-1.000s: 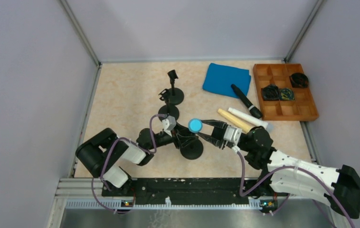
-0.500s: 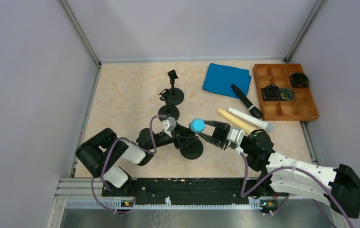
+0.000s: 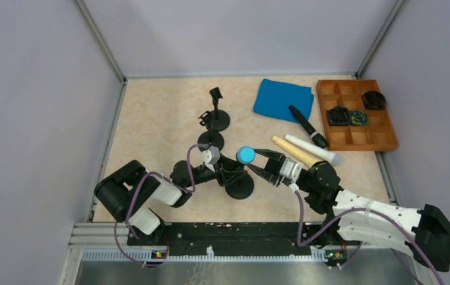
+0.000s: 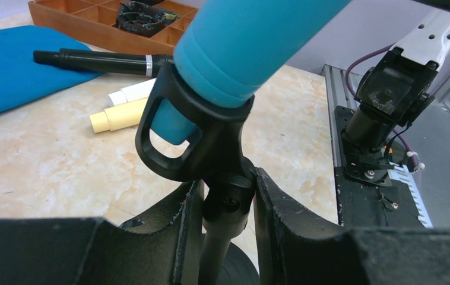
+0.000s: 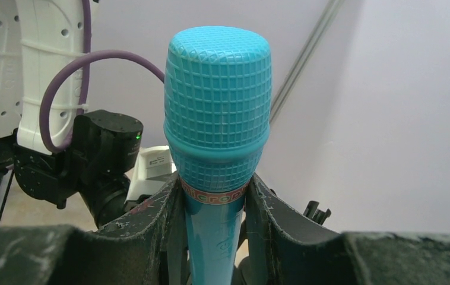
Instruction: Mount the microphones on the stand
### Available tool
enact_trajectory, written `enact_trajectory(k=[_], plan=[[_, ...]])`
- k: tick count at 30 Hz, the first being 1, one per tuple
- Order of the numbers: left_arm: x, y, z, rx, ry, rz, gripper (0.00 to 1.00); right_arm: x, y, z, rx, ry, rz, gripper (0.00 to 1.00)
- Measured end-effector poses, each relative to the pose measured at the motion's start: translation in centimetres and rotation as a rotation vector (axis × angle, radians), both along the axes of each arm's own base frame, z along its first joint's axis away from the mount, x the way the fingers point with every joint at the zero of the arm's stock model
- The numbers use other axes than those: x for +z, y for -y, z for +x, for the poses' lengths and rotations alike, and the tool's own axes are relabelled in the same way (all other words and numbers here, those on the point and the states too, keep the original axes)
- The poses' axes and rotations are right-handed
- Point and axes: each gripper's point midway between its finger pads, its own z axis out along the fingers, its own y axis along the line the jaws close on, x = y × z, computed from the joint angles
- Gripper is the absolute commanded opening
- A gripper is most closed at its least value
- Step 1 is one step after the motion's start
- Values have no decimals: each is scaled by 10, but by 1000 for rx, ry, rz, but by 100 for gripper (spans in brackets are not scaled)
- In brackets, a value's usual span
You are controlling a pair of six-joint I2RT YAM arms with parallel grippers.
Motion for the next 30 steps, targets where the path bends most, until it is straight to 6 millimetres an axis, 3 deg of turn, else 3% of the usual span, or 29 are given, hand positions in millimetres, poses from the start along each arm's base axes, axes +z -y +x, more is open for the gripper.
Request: enact_trajectory(k=[17,30], plan=[[-6,-7,-2,16,33,30,0,-14,-9,16,-39,-69,-30,0],[-7,-8,-2,21,64,49,0,-11,-15,38,-78,-309,-31,0]])
